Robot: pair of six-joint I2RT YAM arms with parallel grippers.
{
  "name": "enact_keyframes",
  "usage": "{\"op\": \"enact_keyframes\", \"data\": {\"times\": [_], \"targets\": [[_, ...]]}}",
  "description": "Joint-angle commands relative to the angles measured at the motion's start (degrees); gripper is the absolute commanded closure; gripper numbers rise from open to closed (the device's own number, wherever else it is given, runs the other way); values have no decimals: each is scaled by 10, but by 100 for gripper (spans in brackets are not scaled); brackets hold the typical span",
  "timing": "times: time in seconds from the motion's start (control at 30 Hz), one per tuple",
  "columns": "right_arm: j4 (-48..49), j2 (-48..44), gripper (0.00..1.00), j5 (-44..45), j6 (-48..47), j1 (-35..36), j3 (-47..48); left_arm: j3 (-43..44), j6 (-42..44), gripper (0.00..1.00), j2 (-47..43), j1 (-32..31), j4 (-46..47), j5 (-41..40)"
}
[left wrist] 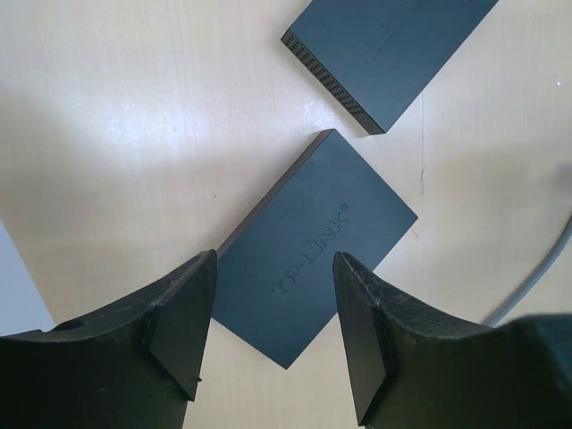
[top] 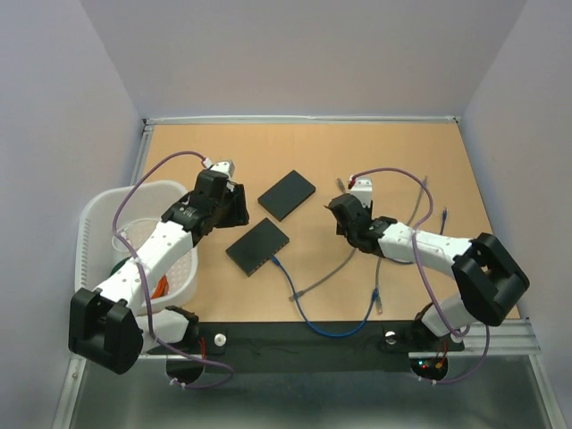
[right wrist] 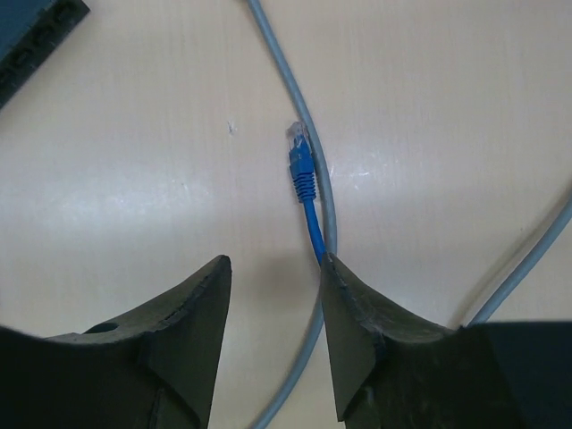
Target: Insert the plug into the switch port
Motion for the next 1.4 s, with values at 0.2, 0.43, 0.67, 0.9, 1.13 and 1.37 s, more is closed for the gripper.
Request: {"op": "enact_keyframes", "data": {"times": [0.2, 0.43, 0.67, 0.9, 1.13, 1.37], "targets": [[-14, 68, 57, -18, -21, -35, 52, -29, 32, 34, -60, 0, 51, 29], [-14, 103, 62, -23, -15, -40, 57, -31, 32, 34, -46, 0, 53, 33], [-14, 115, 66, -13, -10, -45, 55, -32, 32, 34, -48, 0, 55, 30], [-14, 116, 69, -17, -9, -57, 43, -33, 30, 34, -48, 0, 54, 28], [-13, 116, 74, -31, -7, -64, 39, -34, 28, 34, -49, 0, 55, 25], [-11, 121, 89, -45, -2, -63, 35, -34, 27, 34, -44, 0, 55, 23]]}}
